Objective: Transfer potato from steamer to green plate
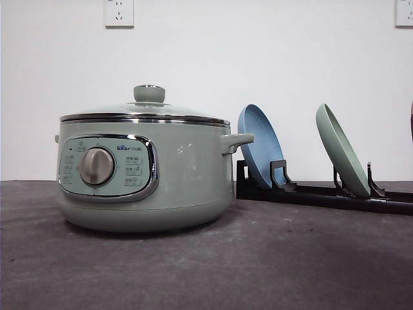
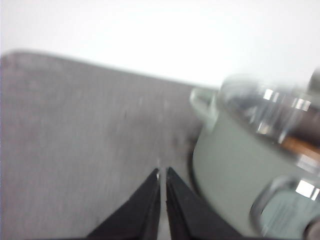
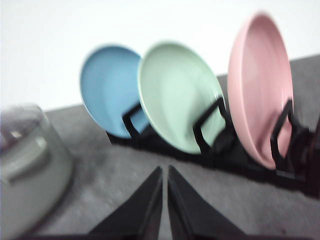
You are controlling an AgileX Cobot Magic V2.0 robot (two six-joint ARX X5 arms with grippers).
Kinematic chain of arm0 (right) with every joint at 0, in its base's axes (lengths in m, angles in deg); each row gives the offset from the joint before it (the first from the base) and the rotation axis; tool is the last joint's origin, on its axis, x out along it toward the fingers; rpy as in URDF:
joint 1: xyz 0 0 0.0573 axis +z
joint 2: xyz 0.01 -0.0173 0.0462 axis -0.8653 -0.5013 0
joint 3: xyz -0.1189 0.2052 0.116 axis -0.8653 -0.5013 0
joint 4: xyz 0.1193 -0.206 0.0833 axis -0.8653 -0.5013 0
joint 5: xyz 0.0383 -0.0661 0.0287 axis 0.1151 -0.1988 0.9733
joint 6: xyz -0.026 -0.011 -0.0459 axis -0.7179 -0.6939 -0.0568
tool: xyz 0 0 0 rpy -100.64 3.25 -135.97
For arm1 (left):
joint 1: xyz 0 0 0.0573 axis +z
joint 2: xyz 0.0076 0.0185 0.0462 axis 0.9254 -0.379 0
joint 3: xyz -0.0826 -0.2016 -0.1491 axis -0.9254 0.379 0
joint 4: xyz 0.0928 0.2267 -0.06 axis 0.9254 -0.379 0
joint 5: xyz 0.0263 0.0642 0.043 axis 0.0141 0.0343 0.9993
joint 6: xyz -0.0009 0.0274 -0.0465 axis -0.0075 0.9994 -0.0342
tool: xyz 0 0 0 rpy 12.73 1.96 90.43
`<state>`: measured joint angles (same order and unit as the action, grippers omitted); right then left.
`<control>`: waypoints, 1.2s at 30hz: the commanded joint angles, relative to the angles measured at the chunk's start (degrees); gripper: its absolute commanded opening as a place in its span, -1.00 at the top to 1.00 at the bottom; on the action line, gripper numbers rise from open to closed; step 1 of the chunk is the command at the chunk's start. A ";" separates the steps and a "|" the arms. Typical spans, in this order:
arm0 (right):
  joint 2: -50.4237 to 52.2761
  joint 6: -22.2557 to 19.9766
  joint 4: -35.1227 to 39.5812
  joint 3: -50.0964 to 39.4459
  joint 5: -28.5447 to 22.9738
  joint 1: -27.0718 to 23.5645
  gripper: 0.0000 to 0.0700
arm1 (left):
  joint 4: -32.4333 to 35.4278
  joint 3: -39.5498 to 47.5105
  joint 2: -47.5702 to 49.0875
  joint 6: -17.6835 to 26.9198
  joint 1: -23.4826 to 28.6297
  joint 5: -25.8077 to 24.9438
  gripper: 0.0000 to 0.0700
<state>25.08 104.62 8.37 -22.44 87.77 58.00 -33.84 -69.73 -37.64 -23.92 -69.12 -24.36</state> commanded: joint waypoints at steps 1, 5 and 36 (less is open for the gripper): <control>-1.22 2.16 -0.83 2.91 0.17 0.09 0.99 | 0.79 -2.38 -1.75 -1.68 -0.11 0.31 0.97; -5.39 2.64 -3.66 10.00 1.12 0.18 0.99 | 0.91 -8.07 -7.58 -4.15 -0.18 0.26 0.97; -42.08 -11.76 -33.27 50.20 22.63 11.68 0.98 | -29.08 -56.92 -45.03 7.30 -14.40 -25.42 0.96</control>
<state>-16.97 94.87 -25.08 26.63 110.21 69.20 -63.42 -125.60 -82.49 -18.18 -83.04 -49.28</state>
